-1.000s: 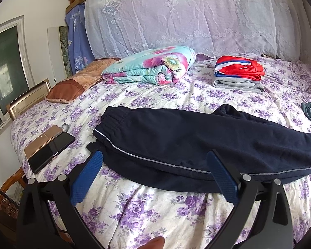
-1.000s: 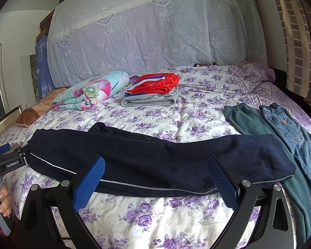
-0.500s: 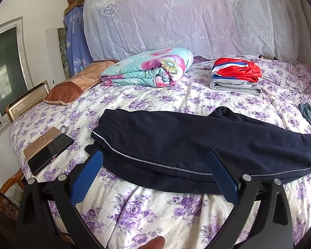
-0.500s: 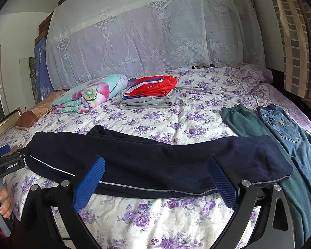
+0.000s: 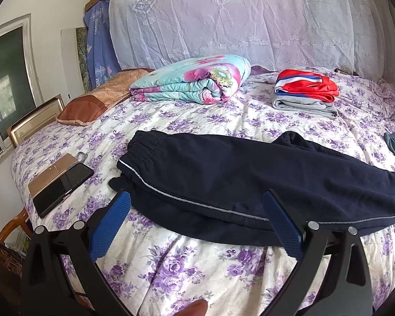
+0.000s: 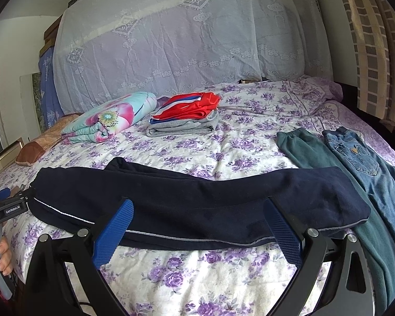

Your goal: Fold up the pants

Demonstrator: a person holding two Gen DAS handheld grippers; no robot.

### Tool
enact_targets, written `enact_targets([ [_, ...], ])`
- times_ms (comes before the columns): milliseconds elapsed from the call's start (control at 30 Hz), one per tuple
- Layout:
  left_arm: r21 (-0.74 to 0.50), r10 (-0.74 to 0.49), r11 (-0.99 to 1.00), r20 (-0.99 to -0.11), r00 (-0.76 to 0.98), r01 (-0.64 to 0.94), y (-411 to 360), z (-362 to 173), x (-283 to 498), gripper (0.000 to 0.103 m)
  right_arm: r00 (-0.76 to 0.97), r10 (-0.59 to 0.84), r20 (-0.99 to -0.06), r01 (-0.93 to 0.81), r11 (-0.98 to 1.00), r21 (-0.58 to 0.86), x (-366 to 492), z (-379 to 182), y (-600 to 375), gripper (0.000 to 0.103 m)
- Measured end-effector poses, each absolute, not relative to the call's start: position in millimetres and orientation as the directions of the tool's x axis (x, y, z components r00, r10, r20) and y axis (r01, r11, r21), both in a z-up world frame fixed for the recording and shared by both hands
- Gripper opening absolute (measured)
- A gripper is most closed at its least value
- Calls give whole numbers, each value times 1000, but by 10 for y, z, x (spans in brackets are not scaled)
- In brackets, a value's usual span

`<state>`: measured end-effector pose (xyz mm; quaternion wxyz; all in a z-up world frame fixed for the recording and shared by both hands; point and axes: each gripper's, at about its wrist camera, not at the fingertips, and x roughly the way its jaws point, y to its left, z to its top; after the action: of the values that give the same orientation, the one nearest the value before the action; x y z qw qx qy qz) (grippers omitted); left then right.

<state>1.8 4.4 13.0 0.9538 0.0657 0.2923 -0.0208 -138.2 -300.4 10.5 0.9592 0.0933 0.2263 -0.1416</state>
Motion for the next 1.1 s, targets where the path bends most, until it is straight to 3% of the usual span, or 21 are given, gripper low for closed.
enact_targets([
  [1100, 125, -10, 987, -581, 814, 101, -28, 23, 72, 98, 837, -243, -491, 343, 931, 123, -1325, -65, -3051, 99],
])
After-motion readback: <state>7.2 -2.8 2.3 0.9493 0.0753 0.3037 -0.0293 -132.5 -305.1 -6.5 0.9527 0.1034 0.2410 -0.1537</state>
